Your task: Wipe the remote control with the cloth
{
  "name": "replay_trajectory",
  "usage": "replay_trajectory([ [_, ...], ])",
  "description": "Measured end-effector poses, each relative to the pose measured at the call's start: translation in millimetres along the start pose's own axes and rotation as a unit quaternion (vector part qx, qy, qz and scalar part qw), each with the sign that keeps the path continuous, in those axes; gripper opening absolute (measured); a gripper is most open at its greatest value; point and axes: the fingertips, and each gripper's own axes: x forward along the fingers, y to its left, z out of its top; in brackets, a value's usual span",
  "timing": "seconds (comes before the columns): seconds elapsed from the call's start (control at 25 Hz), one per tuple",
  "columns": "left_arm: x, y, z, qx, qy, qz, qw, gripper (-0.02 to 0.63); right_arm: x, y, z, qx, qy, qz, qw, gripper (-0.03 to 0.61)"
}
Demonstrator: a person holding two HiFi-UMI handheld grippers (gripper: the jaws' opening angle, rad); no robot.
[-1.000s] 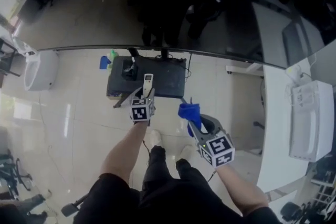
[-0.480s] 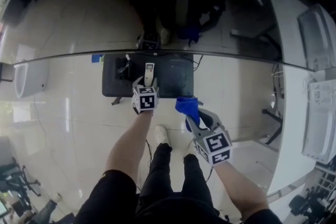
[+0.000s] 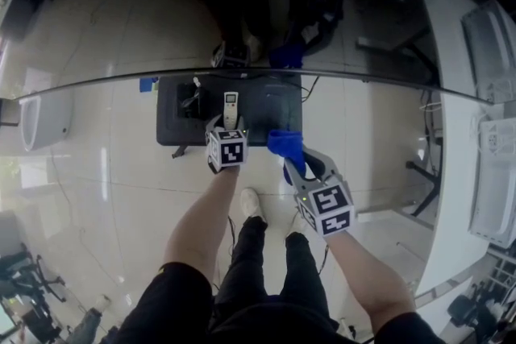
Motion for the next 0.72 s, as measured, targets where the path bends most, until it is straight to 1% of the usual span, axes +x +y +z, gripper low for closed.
replay_trajectory([
  [0.12, -5.4, -1.0, 0.2, 0.003, -0.002, -0.006, 1.0, 0.232, 9.9, -8.8, 4.9, -0.008, 0.003, -0.015, 1.0, 0.11],
  [0.24, -18.9, 0.2, -2.7, 0.005, -0.003, -0.01, 0.9999, 0.233, 28.9, -18.3, 6.1, -0.02, 0.012, -0.026, 0.999, 0.11],
  [0.36, -39.1, 1.3, -3.6, -0.004, -0.007, -0.009, 0.9999, 0.232, 54.3, -28.5, 2.8, -0.032, 0.028, -0.035, 0.998, 0.11],
  [0.48, -60.1, -2.1, 2.5, -0.007, -0.024, -0.016, 0.9996, 0.233, 85.8, -36.7, -4.2, -0.046, 0.048, -0.042, 0.997, 0.11],
  [0.72, -92.9, -16.6, 16.3, 0.005, -0.057, -0.034, 0.9978, 0.232, 149.9, -63.8, -33.1, -0.065, 0.104, -0.063, 0.99, 0.11],
])
